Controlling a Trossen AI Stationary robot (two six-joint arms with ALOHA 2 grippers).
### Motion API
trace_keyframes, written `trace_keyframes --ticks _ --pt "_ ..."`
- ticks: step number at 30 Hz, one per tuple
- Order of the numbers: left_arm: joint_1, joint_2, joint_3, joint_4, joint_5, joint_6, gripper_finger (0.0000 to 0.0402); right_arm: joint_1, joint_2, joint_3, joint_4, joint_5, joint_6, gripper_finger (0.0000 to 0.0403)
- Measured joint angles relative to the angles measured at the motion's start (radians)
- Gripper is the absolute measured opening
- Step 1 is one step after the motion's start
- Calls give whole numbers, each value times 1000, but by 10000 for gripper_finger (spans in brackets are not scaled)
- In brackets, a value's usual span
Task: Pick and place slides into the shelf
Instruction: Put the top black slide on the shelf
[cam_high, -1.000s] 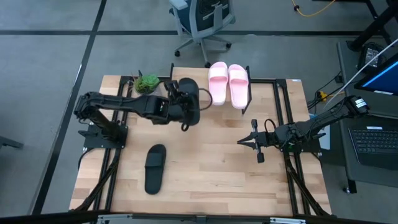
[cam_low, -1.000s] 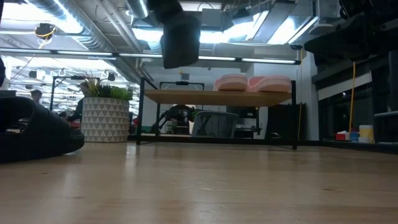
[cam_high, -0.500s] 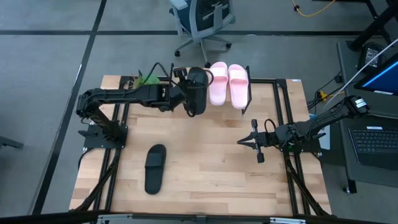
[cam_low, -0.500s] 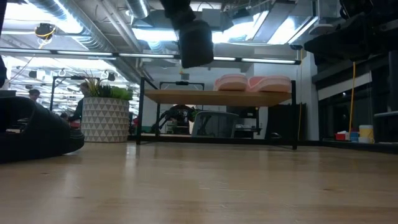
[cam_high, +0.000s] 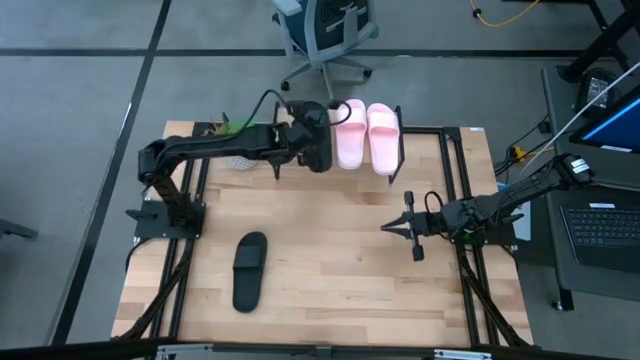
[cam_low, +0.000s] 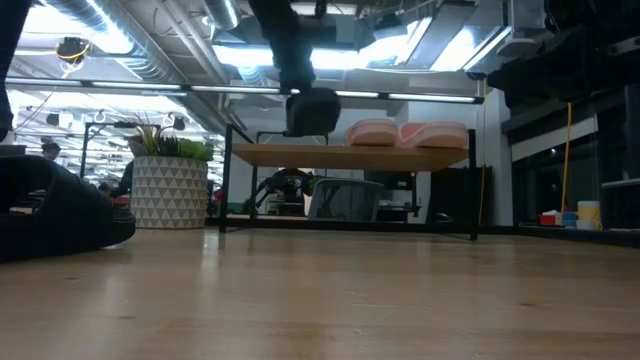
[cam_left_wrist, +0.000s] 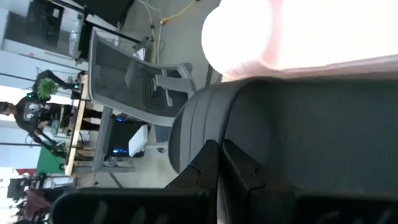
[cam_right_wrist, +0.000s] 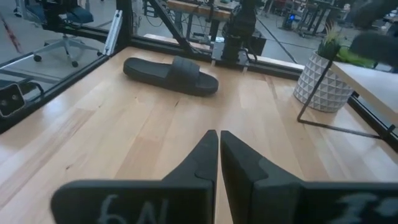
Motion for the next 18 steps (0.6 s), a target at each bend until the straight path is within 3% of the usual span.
trace_keyframes --ticks 18 --pt "63 79 -1 90 69 79 0 -23 13 -1 -5 0 1 21"
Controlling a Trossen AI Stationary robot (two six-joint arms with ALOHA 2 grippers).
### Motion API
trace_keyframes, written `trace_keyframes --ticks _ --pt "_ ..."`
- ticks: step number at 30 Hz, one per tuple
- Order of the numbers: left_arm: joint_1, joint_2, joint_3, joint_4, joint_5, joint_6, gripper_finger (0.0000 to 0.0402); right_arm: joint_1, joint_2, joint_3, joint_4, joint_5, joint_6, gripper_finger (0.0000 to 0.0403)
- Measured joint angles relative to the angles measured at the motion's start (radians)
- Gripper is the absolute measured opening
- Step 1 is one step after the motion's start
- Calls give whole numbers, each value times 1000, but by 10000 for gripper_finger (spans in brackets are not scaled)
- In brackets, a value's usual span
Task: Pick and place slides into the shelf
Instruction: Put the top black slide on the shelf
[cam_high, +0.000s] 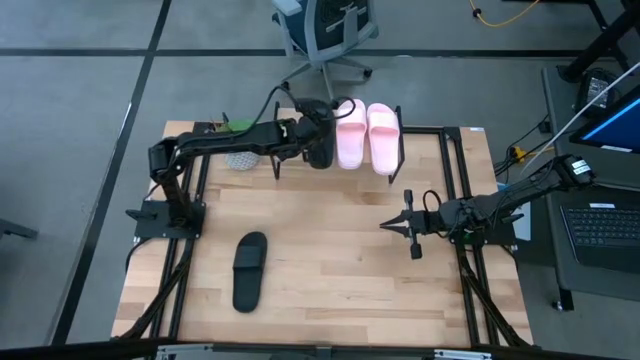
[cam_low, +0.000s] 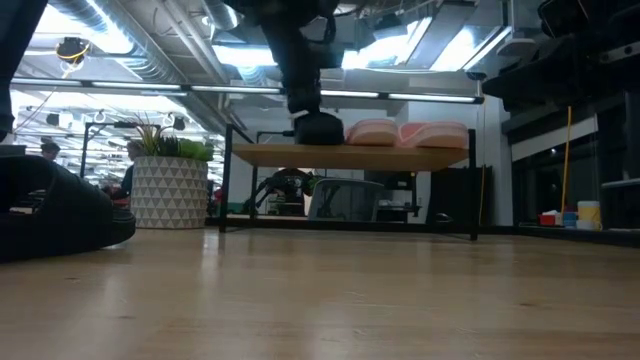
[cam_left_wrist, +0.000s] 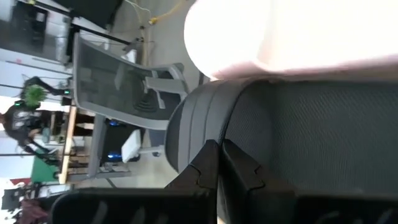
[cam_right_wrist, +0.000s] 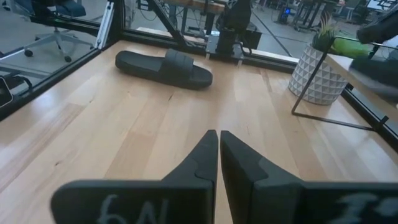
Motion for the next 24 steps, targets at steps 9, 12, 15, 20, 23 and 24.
trace_keyframes --ticks 9,12,15,20,23,24 --pt "1 17 0 39 0 24 0 0 0 0 -3 0 0 21" --pt "1 17 0 48 0 25 0 0 0 0 -5 0 0 21" --pt "1 17 0 48 6 25 0 0 0 0 -5 0 0 21" --pt "1 17 0 53 44 20 0 0 0 0 -6 0 0 21" --pt "2 17 0 55 45 19 0 0 0 0 -6 0 0 21" --pt "2 17 0 55 47 19 0 0 0 0 -6 0 0 21"
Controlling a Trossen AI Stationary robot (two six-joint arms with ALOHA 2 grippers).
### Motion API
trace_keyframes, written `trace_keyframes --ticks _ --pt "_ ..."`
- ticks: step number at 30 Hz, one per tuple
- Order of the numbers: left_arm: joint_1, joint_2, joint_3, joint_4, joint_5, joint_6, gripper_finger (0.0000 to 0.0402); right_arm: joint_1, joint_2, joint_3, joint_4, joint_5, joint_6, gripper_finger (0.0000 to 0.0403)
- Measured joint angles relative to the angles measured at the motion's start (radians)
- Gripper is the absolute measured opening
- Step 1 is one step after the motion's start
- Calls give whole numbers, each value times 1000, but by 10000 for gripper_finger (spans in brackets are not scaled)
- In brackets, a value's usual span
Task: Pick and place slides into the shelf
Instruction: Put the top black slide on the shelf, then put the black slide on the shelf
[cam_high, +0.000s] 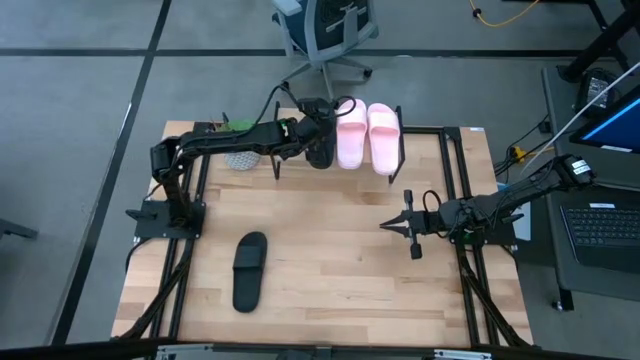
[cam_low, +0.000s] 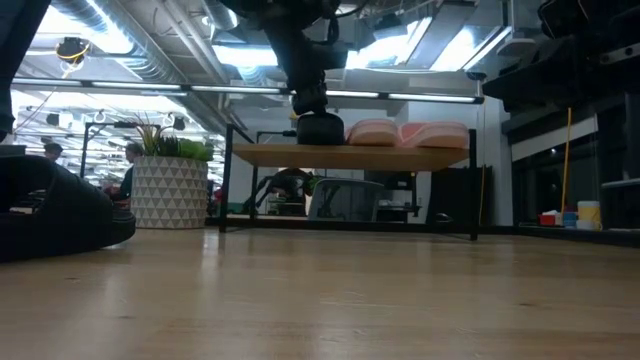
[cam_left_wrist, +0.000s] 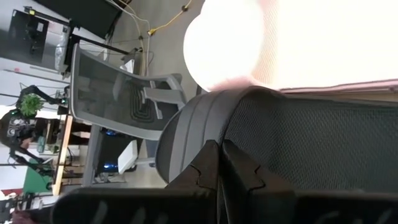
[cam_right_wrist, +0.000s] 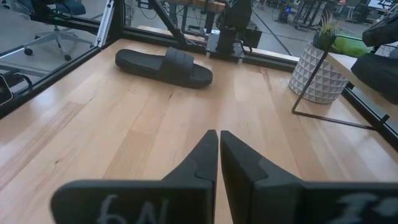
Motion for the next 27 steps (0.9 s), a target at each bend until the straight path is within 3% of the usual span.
trace_keyframes --ticks 11,27 --pt "-1 -1 0 0 39 -14 2 0 0 0 -1 0 0 21" --pt "-2 -1 0 23 64 -29 60 0 0 0 -1 0 1 21"
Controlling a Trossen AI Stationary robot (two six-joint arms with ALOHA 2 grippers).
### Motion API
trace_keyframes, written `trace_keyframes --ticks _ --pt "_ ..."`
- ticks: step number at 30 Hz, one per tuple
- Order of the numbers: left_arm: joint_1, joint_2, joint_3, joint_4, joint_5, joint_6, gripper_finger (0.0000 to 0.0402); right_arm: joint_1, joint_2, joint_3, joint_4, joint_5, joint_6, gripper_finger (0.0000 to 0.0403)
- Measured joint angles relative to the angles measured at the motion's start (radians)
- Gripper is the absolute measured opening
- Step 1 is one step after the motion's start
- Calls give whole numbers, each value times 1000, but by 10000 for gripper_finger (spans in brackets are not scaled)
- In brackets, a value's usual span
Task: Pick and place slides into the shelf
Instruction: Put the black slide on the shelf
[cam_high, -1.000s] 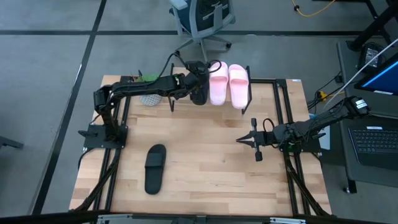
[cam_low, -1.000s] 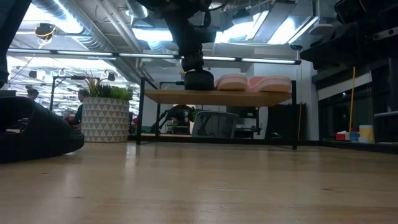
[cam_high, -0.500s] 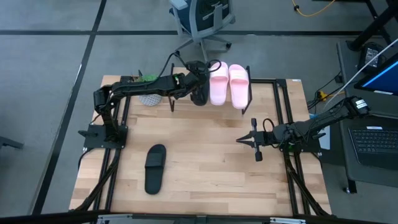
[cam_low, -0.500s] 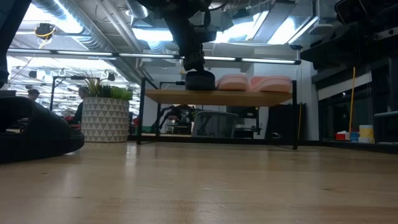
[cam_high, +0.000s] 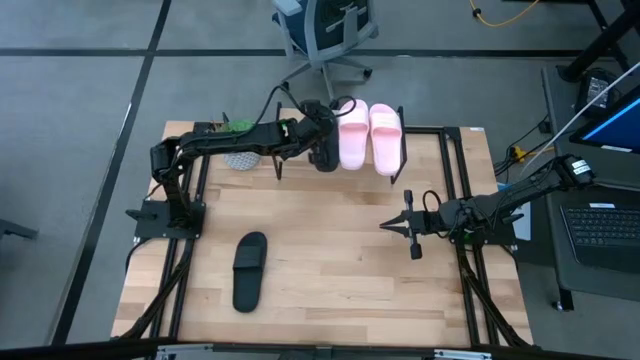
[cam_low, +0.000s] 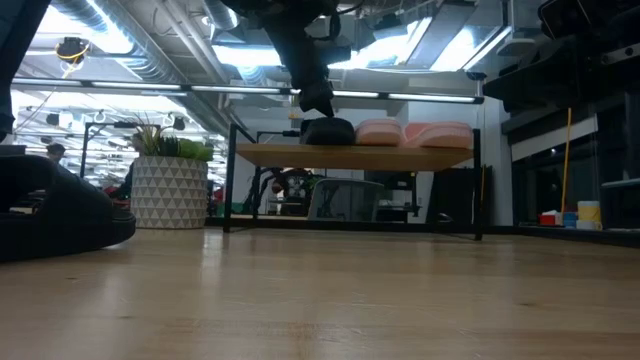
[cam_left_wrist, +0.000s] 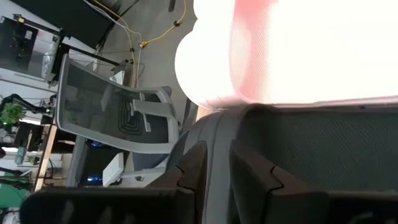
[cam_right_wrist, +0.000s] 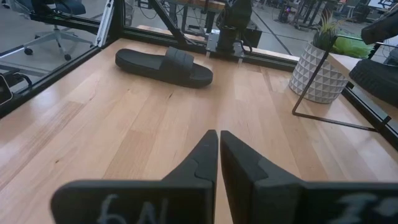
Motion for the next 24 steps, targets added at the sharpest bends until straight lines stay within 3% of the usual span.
trace_keyframes --ticks 6,13,24 --pt "-7 0 0 37 -24 5 66 0 0 0 -1 0 2 21" --pt "-57 -16 1 30 -172 65 66 0 0 0 -1 0 2 21" --pt "-173 -101 1 -32 -181 26 66 0 1 0 -8 0 14 21"
